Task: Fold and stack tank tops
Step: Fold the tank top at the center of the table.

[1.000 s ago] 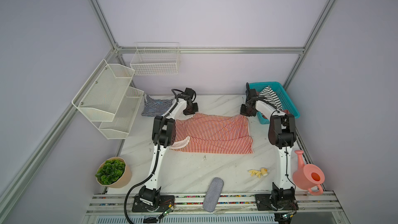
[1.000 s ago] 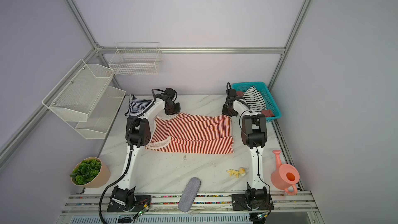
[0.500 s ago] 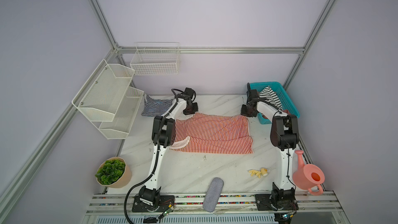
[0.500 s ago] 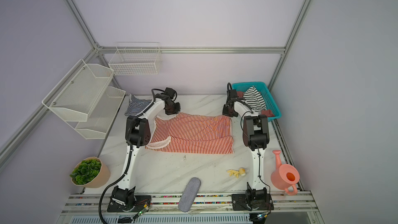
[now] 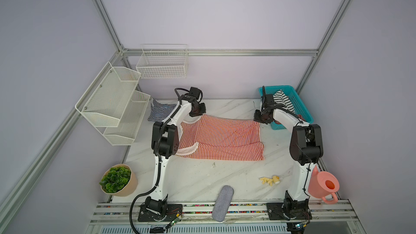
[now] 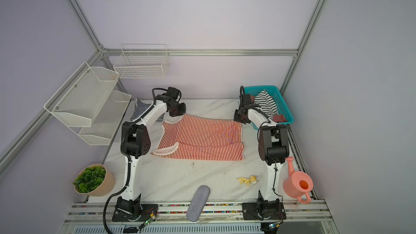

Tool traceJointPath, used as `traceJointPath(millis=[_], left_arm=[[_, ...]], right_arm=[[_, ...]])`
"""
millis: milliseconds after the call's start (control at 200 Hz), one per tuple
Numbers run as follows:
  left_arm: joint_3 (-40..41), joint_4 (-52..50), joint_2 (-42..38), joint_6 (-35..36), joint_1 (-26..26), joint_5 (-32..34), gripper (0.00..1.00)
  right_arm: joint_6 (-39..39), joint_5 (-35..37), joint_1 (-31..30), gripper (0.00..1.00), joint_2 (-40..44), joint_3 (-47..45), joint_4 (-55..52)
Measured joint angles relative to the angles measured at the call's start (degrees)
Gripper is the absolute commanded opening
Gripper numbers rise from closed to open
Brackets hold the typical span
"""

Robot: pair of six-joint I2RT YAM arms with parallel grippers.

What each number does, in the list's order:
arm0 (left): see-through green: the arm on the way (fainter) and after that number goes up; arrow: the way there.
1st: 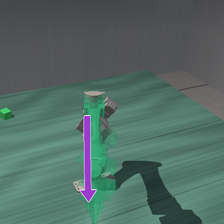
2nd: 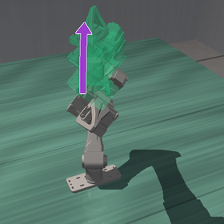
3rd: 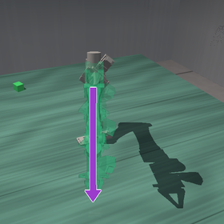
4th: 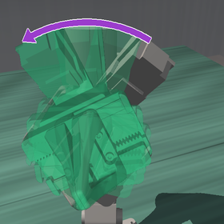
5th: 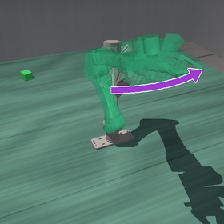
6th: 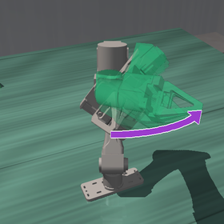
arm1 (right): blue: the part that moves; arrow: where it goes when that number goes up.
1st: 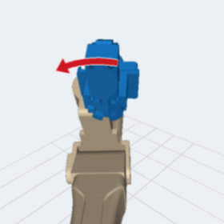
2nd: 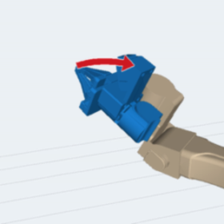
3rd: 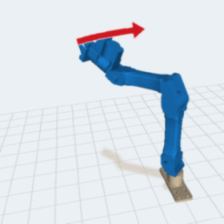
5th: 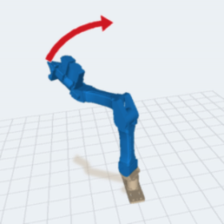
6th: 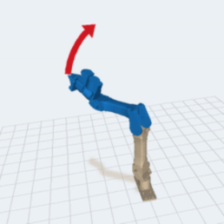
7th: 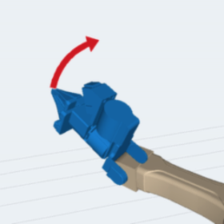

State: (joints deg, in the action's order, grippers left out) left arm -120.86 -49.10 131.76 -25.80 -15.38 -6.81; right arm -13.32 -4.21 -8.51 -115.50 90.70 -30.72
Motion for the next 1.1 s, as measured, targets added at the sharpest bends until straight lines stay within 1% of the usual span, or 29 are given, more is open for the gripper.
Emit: traceJointPath(millis=[280, 445, 720, 1095], left_arm=[[12.3, 1.3, -6.1, -0.1, 0.0, -0.5, 0.00], [18.6, 2.7, -10.4, -0.1, -0.2, -0.6, 0.00], [26.2, 5.0, -15.1, -0.7, -1.4, -0.5, 0.00], [33.2, 6.3, -15.8, -2.7, -2.7, -0.1, 0.00]], right_arm=[[0.1, -0.6, 0.0, 0.00, 5.6, -8.7, 1.0], [0.0, -1.0, 0.0, 0.00, 9.0, -12.3, 1.8], [-0.1, -1.4, 0.0, 0.00, 12.7, -18.3, 3.0], [-0.5, -2.8, 0.0, 0.00, 15.0, -24.9, 4.5]])
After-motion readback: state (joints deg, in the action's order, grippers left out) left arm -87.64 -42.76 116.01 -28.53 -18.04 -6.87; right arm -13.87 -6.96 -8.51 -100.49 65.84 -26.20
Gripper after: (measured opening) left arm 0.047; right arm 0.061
